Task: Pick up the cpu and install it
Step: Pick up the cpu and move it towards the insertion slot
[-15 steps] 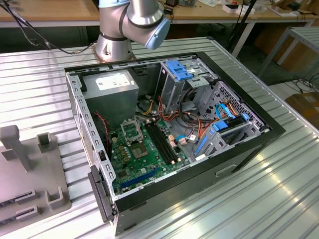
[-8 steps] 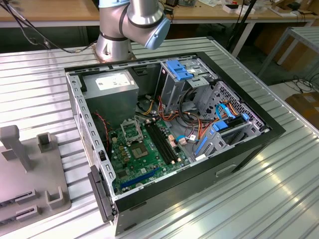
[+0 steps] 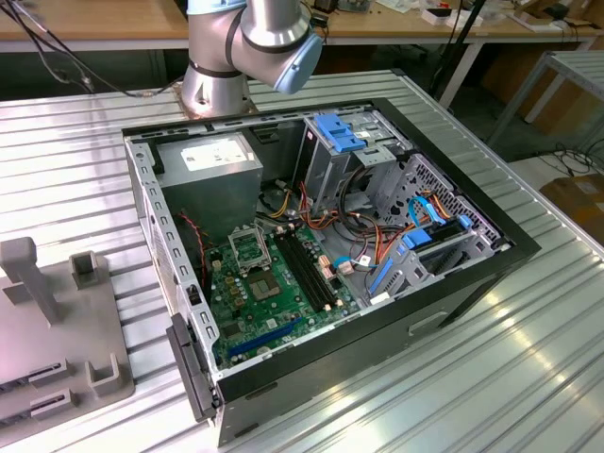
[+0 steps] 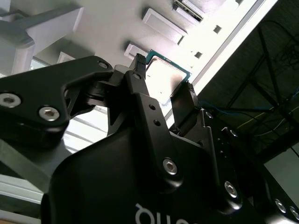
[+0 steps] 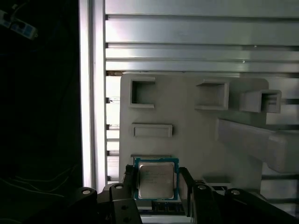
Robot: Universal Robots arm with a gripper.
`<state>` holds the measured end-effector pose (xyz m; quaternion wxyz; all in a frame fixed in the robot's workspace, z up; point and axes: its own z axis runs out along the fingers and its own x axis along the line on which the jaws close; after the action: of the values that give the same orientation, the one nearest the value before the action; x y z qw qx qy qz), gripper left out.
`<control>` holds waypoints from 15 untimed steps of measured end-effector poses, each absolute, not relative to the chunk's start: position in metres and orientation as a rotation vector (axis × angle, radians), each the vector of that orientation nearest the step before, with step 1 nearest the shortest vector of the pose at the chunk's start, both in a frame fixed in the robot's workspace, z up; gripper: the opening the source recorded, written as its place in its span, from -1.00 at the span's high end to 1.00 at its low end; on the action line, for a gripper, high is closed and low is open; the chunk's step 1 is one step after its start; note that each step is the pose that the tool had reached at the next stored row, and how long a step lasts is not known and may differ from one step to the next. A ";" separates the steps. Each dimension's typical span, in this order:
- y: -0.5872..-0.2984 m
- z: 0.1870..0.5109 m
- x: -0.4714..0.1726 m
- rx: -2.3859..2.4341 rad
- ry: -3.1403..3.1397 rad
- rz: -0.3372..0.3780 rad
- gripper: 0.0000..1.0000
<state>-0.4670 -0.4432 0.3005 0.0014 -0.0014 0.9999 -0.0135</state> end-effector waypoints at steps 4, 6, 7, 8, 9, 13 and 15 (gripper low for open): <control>-0.443 0.304 -0.467 -0.005 3.139 -0.042 0.05; -0.443 0.306 -0.467 -0.005 3.140 -0.042 0.05; -0.443 0.307 -0.467 -0.005 3.140 -0.043 0.05; -0.443 0.307 -0.467 -0.005 3.140 -0.042 0.05; -0.443 0.308 -0.467 -0.005 3.141 -0.043 0.05; -0.443 0.312 -0.467 -0.005 3.141 -0.042 0.05; -0.443 0.314 -0.467 -0.005 3.142 -0.043 0.05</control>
<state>-0.4670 -0.4432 0.3145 -0.0003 -0.0015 0.9999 -0.0135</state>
